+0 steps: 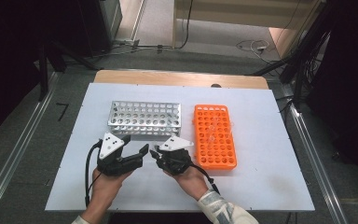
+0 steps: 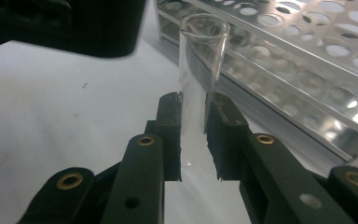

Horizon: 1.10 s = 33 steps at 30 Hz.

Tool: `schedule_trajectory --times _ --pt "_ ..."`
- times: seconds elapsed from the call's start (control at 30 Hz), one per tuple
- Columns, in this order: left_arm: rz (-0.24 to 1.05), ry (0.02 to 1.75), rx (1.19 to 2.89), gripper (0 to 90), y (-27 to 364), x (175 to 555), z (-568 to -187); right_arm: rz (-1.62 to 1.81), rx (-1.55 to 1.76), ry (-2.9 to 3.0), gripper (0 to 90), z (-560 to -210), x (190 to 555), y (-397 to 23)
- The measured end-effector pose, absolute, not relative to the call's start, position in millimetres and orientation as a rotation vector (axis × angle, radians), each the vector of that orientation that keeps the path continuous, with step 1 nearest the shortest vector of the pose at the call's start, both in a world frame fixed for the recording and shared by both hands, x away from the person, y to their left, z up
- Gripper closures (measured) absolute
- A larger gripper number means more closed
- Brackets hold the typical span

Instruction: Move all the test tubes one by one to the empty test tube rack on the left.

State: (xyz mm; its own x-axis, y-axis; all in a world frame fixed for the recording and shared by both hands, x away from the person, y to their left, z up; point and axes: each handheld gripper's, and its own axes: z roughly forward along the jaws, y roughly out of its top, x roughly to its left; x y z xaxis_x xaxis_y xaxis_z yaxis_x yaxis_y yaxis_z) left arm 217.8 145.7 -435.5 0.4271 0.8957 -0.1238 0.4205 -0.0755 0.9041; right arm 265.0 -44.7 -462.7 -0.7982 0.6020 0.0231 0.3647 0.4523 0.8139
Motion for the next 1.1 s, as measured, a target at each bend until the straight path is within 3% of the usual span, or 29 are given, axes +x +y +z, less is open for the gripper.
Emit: schedule_trajectory --times 0.5,0.67,0.8,0.83,0.93,1.1 --pt "0.608 1.091 1.776 73.0 136 221 -436 1.288 0.782 2.464 73.1 -459 263 -21" --pt "0.616 1.093 1.778 75.0 135 221 -435 1.286 0.789 2.465 72.5 -459 264 -22" --pt "0.63 1.094 1.763 75.3 137 222 -434 1.304 0.789 2.468 62.0 -458 265 -24" --pt "0.634 1.102 1.763 75.3 139 224 -432 1.301 0.793 2.476 51.8 -458 266 -26" --pt "0.636 1.128 1.744 75.3 144 228 -431 1.306 0.824 2.495 36.3 -458 269 -30" --pt "0.672 1.169 1.711 75.3 153 234 -424 1.322 0.877 2.486 27.1 -456 271 -39"
